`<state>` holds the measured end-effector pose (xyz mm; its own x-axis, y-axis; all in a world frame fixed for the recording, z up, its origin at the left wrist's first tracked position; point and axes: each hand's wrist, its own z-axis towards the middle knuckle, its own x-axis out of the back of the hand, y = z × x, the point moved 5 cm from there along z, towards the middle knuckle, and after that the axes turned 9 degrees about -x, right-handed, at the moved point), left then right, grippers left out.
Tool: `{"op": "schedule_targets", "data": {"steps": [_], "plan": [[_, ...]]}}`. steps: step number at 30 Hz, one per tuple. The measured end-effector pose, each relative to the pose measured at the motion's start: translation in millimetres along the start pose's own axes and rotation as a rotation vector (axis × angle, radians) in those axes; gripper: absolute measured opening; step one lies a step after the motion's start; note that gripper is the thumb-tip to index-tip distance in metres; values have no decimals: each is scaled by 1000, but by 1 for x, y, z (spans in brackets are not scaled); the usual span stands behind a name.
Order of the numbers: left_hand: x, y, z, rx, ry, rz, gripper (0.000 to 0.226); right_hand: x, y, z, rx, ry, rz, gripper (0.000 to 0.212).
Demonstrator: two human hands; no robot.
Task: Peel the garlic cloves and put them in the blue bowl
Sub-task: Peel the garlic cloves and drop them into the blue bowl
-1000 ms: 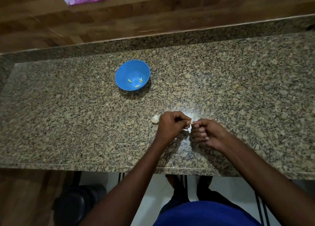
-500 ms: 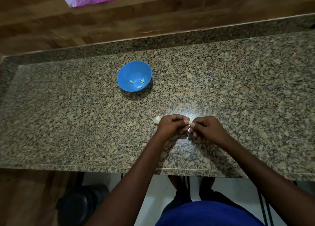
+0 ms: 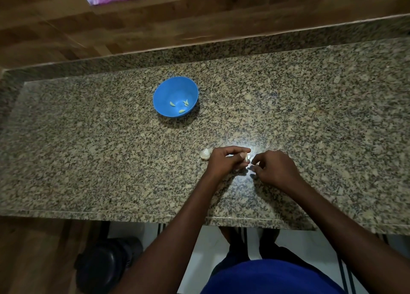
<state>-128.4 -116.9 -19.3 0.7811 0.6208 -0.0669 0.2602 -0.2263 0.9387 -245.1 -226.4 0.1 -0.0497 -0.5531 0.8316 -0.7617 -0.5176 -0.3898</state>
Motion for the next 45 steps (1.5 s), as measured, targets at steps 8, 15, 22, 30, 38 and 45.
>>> {"op": "schedule_targets", "data": {"steps": [8, 15, 22, 30, 38, 45], "plan": [[-3, 3, 1, -37, 24, 29, 20, 4, 7, 8, -38, 60, 498, 9], [-2, 9, -1, -130, 31, 127, 11, -8, 10, 5, -230, -137, 1069, 13], [-5, 15, -3, -216, 65, 317, 11, -8, 11, 8, -228, -152, 1030, 13], [-5, 15, -4, -123, 153, 199, 8, 4, 0, 5, -74, 144, 449, 17], [-2, 2, 1, -5, 128, 1, 13, 7, 2, 7, -140, -53, 890, 16], [-5, 3, 0, -2, 107, -129, 16, 2, -1, 8, -308, -289, 1148, 23]]}}
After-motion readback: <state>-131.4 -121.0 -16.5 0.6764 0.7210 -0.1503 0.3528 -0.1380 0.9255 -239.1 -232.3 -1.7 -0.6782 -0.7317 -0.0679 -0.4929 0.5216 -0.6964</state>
